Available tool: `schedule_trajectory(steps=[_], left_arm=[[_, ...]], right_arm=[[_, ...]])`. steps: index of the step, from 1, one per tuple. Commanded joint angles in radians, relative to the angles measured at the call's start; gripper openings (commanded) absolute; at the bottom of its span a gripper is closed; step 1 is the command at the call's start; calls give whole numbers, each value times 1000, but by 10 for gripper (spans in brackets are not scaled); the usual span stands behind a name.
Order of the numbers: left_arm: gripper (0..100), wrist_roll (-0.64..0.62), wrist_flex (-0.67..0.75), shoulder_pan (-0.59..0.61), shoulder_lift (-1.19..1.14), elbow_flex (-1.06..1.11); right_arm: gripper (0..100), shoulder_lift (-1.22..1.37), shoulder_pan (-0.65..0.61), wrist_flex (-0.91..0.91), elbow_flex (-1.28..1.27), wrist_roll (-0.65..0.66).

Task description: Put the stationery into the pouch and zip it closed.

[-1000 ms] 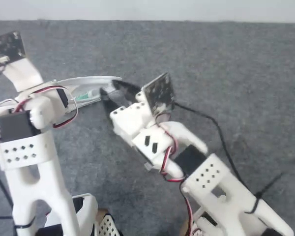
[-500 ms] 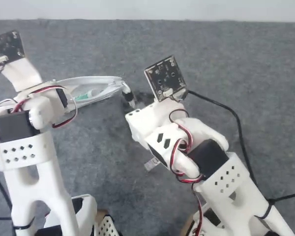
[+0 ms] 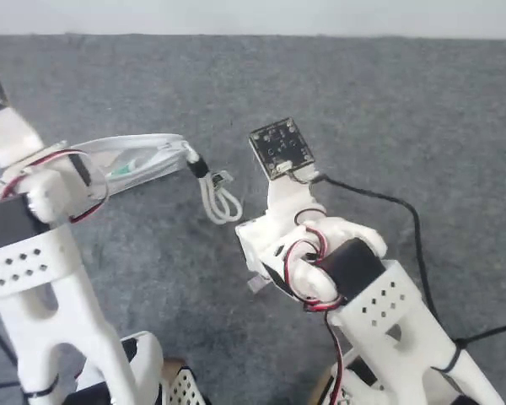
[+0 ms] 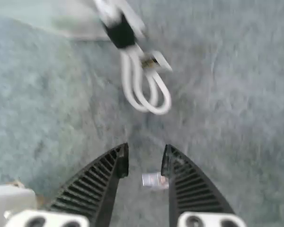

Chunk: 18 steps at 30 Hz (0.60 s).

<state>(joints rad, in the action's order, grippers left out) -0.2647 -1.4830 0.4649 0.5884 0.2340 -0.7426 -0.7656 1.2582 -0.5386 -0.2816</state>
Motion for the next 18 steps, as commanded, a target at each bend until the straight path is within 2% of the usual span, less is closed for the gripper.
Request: schedule_trajectory(steps=[1, 5, 11, 18], left_arm=[[11, -9, 35, 49, 43, -18], [11, -9, 35, 60, 43, -18], [11, -9, 31, 60, 43, -18], [11, -9, 31, 60, 43, -18]], right_arm=[[110, -18, 31, -13, -57, -58], [115, 88, 81, -44, -103, -114], [210, 317, 104, -51, -81, -180], [210, 526, 101, -110, -28, -244]])
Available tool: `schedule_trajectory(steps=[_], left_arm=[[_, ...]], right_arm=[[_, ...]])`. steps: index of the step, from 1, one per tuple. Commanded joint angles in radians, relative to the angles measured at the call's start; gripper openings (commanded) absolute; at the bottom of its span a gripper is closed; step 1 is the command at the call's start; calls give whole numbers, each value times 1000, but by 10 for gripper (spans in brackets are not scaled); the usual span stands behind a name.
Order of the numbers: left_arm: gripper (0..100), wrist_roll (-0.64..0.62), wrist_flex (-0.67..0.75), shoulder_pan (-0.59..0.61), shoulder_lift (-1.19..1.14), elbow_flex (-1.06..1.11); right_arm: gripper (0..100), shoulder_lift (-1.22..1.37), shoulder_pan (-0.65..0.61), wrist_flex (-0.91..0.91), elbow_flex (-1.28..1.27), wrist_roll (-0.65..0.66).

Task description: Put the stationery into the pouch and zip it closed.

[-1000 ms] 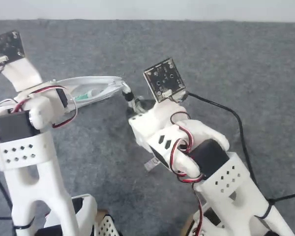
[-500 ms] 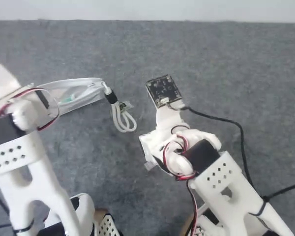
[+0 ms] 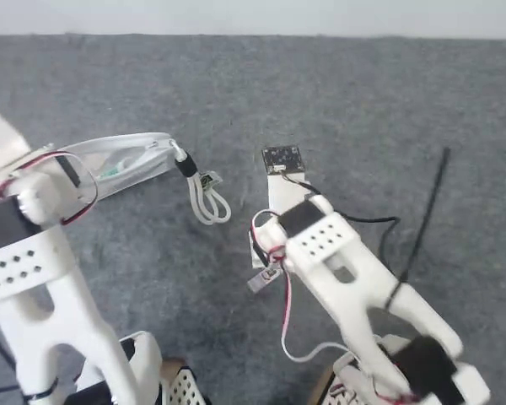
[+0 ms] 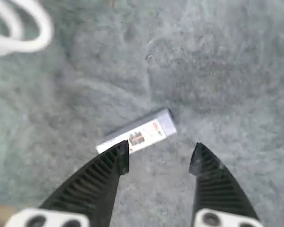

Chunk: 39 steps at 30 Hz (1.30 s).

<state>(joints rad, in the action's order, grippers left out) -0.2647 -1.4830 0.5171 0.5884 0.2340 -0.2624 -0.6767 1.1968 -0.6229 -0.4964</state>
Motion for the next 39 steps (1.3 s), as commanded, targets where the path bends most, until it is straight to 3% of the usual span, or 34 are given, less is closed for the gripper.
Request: schedule_trajectory(steps=[1, 9, 18, 25, 33, 39], left_arm=[[11, -9, 31, 8, 43, -18], [11, -6, 31, 8, 43, -18], [11, -5, 29, 8, 43, -18], [11, -5, 29, 8, 43, -18], [11, -5, 29, 8, 43, -18], [11, -5, 28, 8, 43, -16]], right_arm=[[210, 71, 12, -71, 57, -32], [210, 209, 12, -183, 61, -75], [200, 280, 13, -189, 61, -83], [15, 262, 18, -189, 61, -74], [6, 113, 18, -182, 55, 11], [7, 74, 35, -199, 58, 170]])
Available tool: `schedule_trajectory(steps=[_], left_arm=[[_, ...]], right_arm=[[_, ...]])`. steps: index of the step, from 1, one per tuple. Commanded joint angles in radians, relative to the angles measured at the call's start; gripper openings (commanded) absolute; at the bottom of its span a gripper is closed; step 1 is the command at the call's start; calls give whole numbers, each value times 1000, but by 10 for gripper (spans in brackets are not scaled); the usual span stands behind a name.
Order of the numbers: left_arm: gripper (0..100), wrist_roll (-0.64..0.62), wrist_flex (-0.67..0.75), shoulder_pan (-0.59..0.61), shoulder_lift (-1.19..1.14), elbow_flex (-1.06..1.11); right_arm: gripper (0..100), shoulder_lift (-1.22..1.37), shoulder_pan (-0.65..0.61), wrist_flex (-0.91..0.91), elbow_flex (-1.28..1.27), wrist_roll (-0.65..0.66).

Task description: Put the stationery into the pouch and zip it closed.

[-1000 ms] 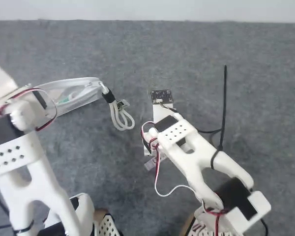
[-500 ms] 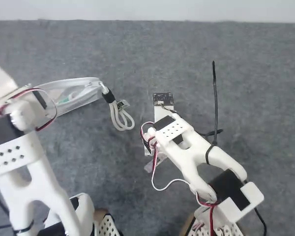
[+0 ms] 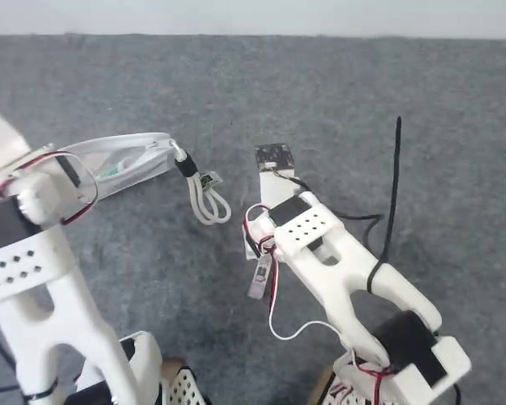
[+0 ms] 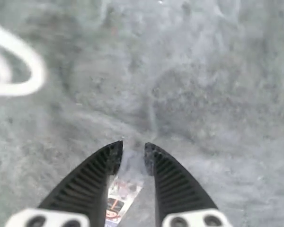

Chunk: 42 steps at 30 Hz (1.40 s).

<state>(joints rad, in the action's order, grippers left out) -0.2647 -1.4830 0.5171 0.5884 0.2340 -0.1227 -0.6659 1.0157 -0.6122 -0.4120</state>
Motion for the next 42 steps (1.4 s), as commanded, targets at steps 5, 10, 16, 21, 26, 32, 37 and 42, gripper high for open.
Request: schedule_trajectory(steps=[5, 10, 16, 21, 26, 32, 37, 42], left_arm=[[11, -5, 29, 8, 43, -7], [11, -5, 29, 8, 43, -7], [11, -5, 29, 8, 43, -7], [11, -5, 29, 8, 43, -7], [11, -5, 29, 8, 43, -7], [11, -5, 29, 8, 43, -7], [11, -5, 29, 8, 43, -7], [11, -5, 29, 8, 43, -7]], right_arm=[[10, -62, 85, -102, 44, 261], [65, -62, 87, -117, 44, 336], [187, -64, 87, -108, 44, 325], [158, -73, 85, -48, 61, 216], [148, -47, 56, 25, 107, 104], [148, 77, 61, 38, 163, 46], [148, 148, 59, 51, 193, 6], [147, 157, 56, 70, 192, -5]])
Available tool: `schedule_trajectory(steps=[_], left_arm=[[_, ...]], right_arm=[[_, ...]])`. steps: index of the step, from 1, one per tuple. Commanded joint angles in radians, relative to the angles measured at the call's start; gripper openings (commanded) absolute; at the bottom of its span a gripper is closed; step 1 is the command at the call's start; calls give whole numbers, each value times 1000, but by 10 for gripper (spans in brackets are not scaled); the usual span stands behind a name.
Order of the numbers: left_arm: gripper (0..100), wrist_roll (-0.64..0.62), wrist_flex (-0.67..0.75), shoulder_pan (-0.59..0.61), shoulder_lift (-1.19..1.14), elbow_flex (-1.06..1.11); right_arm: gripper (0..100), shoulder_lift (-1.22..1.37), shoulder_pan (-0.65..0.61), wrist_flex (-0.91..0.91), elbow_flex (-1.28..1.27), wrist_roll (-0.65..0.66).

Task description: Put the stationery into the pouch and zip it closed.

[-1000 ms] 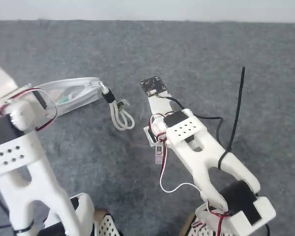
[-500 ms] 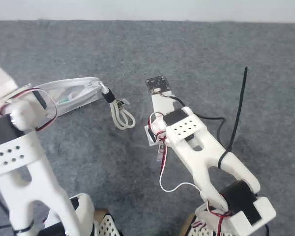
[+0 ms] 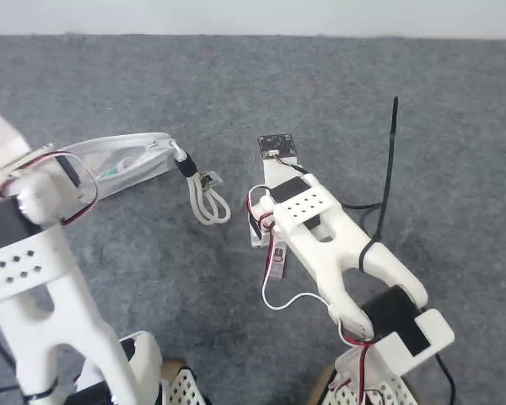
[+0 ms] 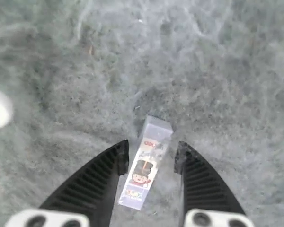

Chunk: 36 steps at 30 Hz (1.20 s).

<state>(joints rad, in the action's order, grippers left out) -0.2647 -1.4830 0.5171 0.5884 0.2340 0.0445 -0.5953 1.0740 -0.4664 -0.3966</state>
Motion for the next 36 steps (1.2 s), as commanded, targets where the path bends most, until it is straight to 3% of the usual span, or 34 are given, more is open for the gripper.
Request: schedule_trajectory(steps=[1, 15, 18, 19, 36], left_arm=[[11, -5, 29, 8, 43, -7], [11, -5, 31, 8, 43, -1], [11, -5, 31, 8, 43, -1], [11, -5, 31, 8, 43, -1], [11, -5, 31, 0, 43, -7]], right_arm=[[147, -8, -13, 13, 46, -32], [96, 120, -10, 7, 84, -41], [35, 117, -10, 8, 84, -40], [3, 107, -10, 8, 84, -40], [7, -269, -16, 134, 21, 18]])
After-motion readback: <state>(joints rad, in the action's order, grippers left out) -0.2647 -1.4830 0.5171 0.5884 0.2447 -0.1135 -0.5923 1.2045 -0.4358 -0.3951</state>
